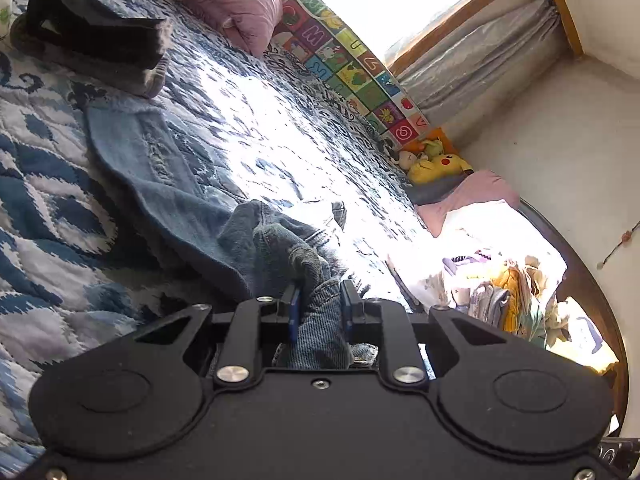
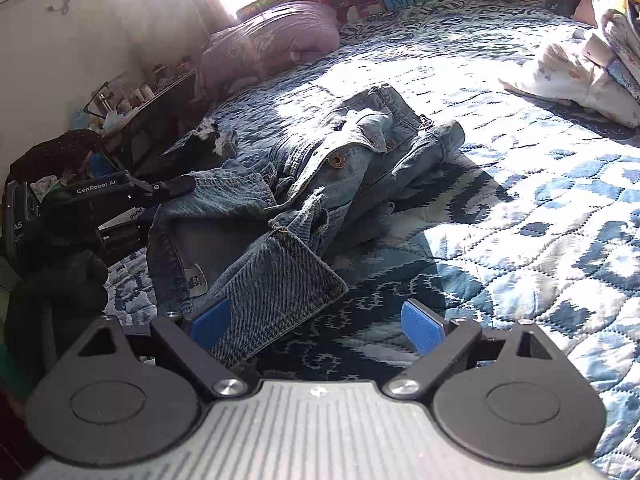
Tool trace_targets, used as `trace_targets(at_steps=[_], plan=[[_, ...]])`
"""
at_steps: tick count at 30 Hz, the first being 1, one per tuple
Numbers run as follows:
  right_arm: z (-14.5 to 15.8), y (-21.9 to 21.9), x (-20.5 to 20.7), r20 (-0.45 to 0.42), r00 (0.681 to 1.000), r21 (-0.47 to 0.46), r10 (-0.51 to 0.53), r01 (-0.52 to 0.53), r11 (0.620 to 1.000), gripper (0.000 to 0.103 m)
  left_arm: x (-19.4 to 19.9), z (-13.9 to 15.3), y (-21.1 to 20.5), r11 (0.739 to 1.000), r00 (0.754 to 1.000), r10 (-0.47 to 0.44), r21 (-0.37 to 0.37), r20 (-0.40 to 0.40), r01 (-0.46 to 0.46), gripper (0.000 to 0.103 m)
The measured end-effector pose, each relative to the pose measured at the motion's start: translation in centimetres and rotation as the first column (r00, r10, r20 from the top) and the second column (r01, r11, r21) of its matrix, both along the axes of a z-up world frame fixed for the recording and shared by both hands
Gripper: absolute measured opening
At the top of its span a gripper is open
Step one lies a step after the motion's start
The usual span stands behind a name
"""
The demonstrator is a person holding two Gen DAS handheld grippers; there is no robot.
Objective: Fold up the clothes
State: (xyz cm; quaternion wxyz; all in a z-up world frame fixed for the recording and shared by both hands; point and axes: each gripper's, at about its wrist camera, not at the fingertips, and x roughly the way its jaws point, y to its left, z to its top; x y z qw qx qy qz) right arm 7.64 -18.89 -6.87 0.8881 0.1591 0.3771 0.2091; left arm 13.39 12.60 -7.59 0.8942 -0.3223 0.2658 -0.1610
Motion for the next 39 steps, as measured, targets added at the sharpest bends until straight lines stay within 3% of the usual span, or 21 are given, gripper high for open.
trace_targets(at_steps=[3,7,11,16,18,19,20,22,28,32,37,38,39], plan=[[0.0,-2.1,-0.3,-0.020,0.999,0.086,-0.044,0.045,0.995,0.092,-0.2,1.9,-4.7,0.982,0.988,-0.132,0.144,0.081,0.120,0.016],[-0.2,-6.2,-0.5,-0.059,0.987,0.193,-0.148,0.157,0.969,0.096,-0.8,1.8,-11.1,0.914,0.955,-0.277,0.333,0.101,0.230,0.016],[0.2,-9.3,-0.8,-0.052,0.975,0.186,-0.217,0.223,0.957,0.096,-1.1,-0.8,-15.7,0.874,0.930,-0.362,0.368,0.056,0.318,0.015],[1.5,-9.9,-1.4,0.013,0.976,0.138,-0.217,0.213,0.967,0.095,-2.1,-3.3,-19.9,0.826,0.906,-0.423,0.404,-0.015,0.392,0.015],[2.0,-9.3,-1.4,0.048,0.980,0.100,-0.194,0.189,0.977,0.095,-2.7,-3.5,-20.1,0.819,0.904,-0.426,0.409,-0.036,0.403,0.025],[2.3,-8.9,-1.5,0.067,0.981,0.079,-0.179,0.174,0.982,0.093,-3.1,-3.4,-19.6,0.820,0.900,-0.435,0.396,-0.037,0.413,0.043],[2.7,-8.2,-1.5,0.090,0.984,0.053,-0.155,0.151,0.987,0.090,-4.0,-3.0,-18.6,0.824,0.894,-0.448,0.376,-0.025,0.423,0.054],[3.2,-6.8,-1.4,0.128,0.987,0.002,-0.098,0.098,0.995,0.086,-5.0,-2.4,-16.9,0.839,0.901,-0.433,0.360,-0.013,0.408,0.055],[4.0,0.1,-0.8,0.214,0.970,-0.219,0.114,-0.066,0.973,0.081,-7.3,-1.6,-7.8,0.952,0.965,-0.260,0.165,-0.019,0.259,0.059],[3.5,5.0,0.2,0.221,0.948,-0.394,0.230,-0.128,0.910,0.081,-8.4,-3.1,-2.0,0.995,0.992,-0.101,0.020,-0.073,0.102,0.060],[2.4,9.6,2.4,0.207,0.930,-0.595,0.303,-0.125,0.794,0.079,-8.0,-5.2,0.6,0.998,0.989,0.023,-0.050,-0.148,-0.031,0.067],[2.0,10.1,3.0,0.194,0.930,-0.620,0.313,-0.131,0.774,0.072,-7.8,-5.5,0.9,0.997,0.986,0.044,-0.062,-0.163,-0.055,0.069],[1.8,10.3,3.5,0.185,0.929,-0.629,0.320,-0.138,0.765,0.057,-7.3,-6.0,1.1,0.995,0.981,0.060,-0.072,-0.184,-0.074,0.070]])
